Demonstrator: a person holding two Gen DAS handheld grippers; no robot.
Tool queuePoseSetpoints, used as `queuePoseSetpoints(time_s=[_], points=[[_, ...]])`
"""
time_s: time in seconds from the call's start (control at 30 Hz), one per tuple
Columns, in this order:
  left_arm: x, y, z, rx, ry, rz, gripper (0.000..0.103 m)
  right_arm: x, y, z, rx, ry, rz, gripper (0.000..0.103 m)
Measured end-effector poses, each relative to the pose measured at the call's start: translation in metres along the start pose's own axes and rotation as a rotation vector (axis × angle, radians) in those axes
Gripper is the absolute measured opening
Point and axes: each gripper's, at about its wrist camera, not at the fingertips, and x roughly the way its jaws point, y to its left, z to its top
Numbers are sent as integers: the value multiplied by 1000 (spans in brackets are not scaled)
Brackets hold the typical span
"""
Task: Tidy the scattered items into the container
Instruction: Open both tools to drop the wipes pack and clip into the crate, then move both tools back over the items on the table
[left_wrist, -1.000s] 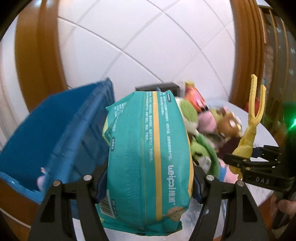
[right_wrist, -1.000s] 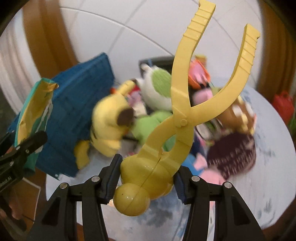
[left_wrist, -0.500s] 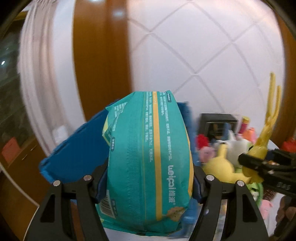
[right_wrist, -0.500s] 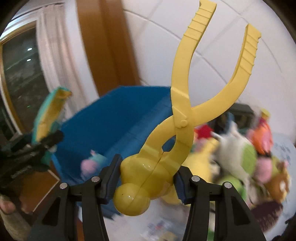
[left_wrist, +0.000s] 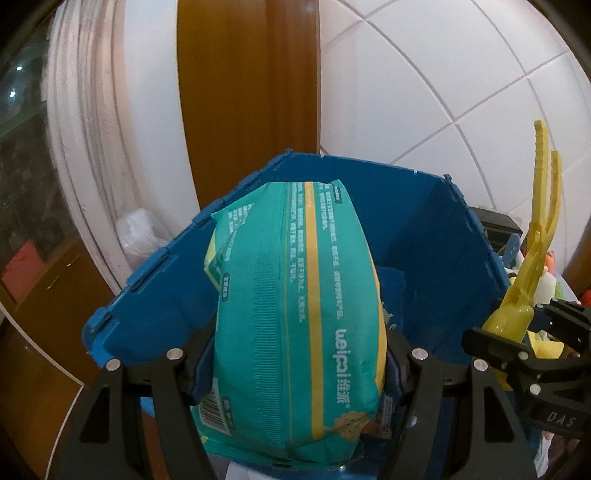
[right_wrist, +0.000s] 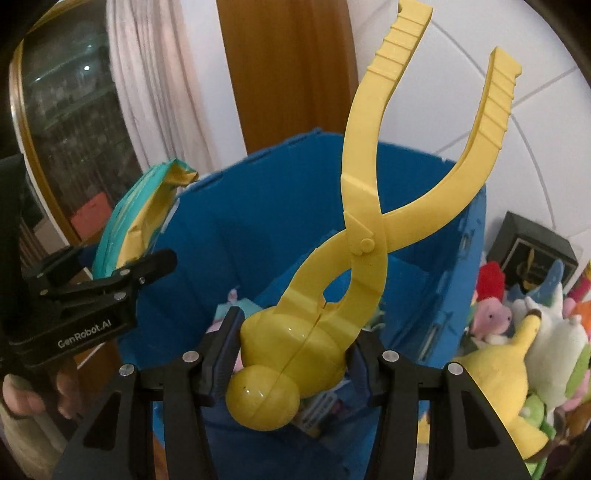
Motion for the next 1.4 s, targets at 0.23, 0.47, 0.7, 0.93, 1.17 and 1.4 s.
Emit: queuePoseSetpoints(time_s=[0.23, 0.47, 0.7, 0.93, 1.17, 1.4], points=[[24, -5, -4, 20, 32, -38, 72, 14, -7, -8, 29, 47, -34, 52], [35, -8, -3, 18, 74, -43, 83, 12, -12, -10, 39, 48, -80, 79], [36, -8, -8, 14, 95, -39, 83, 6, -6, -9, 20, 36, -101, 96], [23, -12, -13, 12, 80, -45, 83, -3, 0, -15, 8, 23, -103, 102], [2, -29, -18, 28, 55, -57, 83, -35, -7, -30, 37, -33, -109, 102], [-38, -79, -30, 81, 5, -100, 83, -85, -43, -67, 105, -92, -153, 103]])
